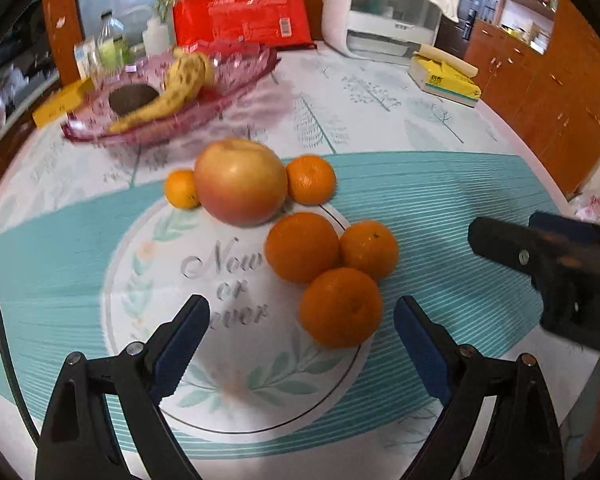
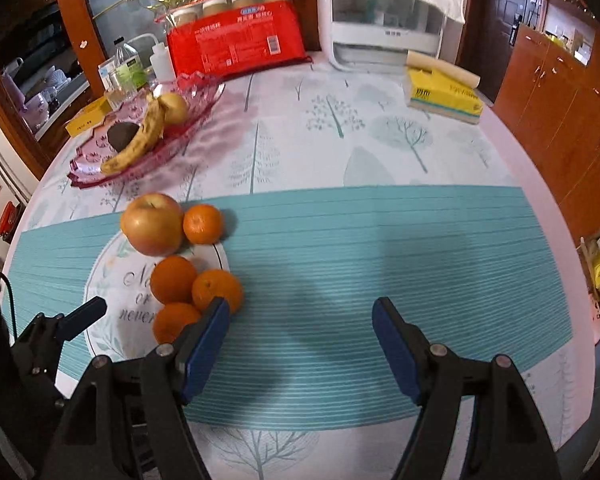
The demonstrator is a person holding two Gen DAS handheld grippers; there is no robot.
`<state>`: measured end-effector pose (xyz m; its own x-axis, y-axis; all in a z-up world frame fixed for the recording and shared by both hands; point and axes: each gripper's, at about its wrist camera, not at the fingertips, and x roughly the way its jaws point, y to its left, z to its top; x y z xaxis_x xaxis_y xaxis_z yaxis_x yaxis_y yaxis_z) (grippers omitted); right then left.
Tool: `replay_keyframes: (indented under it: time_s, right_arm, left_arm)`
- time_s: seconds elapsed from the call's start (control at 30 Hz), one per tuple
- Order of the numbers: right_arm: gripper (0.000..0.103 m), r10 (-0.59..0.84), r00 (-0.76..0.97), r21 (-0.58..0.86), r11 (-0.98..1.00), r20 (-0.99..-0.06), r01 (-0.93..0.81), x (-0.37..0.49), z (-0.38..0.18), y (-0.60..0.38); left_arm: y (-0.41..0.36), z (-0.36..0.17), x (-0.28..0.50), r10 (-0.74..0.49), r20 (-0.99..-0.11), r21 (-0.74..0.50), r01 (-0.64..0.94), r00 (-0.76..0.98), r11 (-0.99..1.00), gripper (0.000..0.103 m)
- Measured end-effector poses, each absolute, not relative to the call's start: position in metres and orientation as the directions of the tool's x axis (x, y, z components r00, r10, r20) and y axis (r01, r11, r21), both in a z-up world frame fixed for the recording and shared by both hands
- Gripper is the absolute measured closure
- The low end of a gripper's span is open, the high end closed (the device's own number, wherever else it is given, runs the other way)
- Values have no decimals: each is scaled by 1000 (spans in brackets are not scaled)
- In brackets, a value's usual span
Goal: Organize fruits
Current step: 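Grasp a tangerine with the left tool while the right tool grasps another tangerine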
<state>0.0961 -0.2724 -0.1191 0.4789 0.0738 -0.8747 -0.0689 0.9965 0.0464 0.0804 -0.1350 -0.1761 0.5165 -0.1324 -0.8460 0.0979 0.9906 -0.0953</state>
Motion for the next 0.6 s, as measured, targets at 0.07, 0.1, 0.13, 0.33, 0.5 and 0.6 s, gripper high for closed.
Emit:
replay_keyframes:
  time_s: [0.07, 0.1, 0.13, 0.33, 0.5, 0.6]
  right_arm:
    - [29, 85, 472, 59, 996, -877, -70, 96, -123, -273]
    - [29, 91, 469, 65, 995, -879, -72, 96, -125, -274]
    - [29, 95, 468, 68, 995, -879, -73, 96, -126, -274]
    - [29, 144, 450, 111, 989, -881, -99, 99, -133, -272]
    - [29, 176, 428, 125, 982, -886, -143, 103, -140, -259]
    - [29, 190, 420, 125, 976, -888, -177, 105, -143, -250]
  left_arm:
    - [-135, -184, 82, -155, -852, -128, 88, 500, 988, 24]
    - [-134, -186, 82, -164, -854, -139, 86, 494, 986, 26]
    - [-134, -188, 82, -187, -851, -164, 90, 491, 982, 29]
    - [-135, -186, 77, -260, -829, -213, 151, 496, 965, 59]
    - [-123, -186, 72, -281, -823, -233, 158, 493, 960, 60]
    - [-109, -184, 68, -278, -823, -239, 142, 496, 961, 61]
